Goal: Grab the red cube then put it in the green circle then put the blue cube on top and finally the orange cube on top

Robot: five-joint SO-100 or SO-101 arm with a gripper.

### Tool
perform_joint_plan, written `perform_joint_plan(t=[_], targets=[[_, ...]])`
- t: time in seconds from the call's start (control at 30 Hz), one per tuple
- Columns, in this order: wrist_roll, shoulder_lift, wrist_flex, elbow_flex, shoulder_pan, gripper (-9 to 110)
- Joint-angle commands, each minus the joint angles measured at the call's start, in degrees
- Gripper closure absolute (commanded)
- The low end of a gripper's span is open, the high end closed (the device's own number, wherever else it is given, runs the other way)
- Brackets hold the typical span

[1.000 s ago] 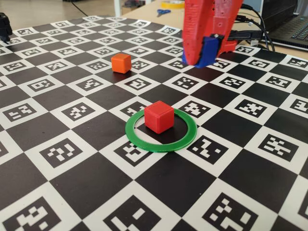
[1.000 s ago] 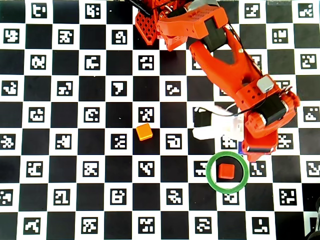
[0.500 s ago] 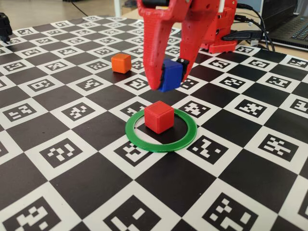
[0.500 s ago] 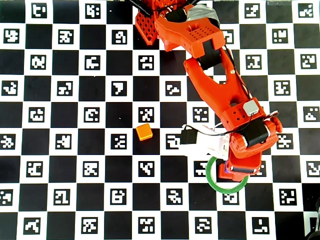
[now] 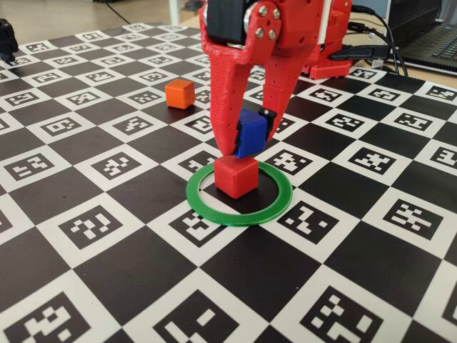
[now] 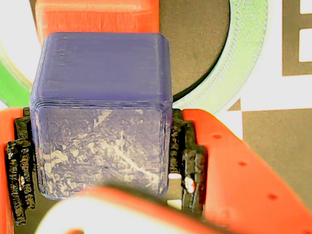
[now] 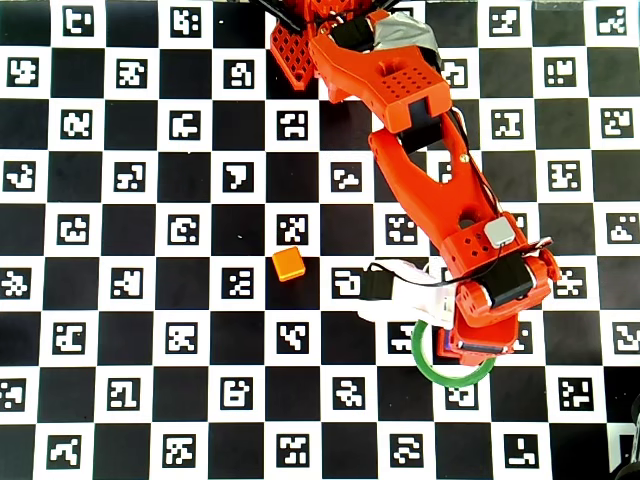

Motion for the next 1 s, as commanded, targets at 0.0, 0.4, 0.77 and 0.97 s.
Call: perform_joint_plan(t=[0.0, 0.4, 0.77, 0.97], targets=[[-0.7, 2.1, -0.4, -4.7, 0.5, 99], [-0.8, 1.7, -1.0, -4.7, 0.7, 99], [-1.0, 0.8, -1.2, -4.7, 1.3, 99], [-1.0, 0.1, -1.6, -4.7, 1.4, 99]])
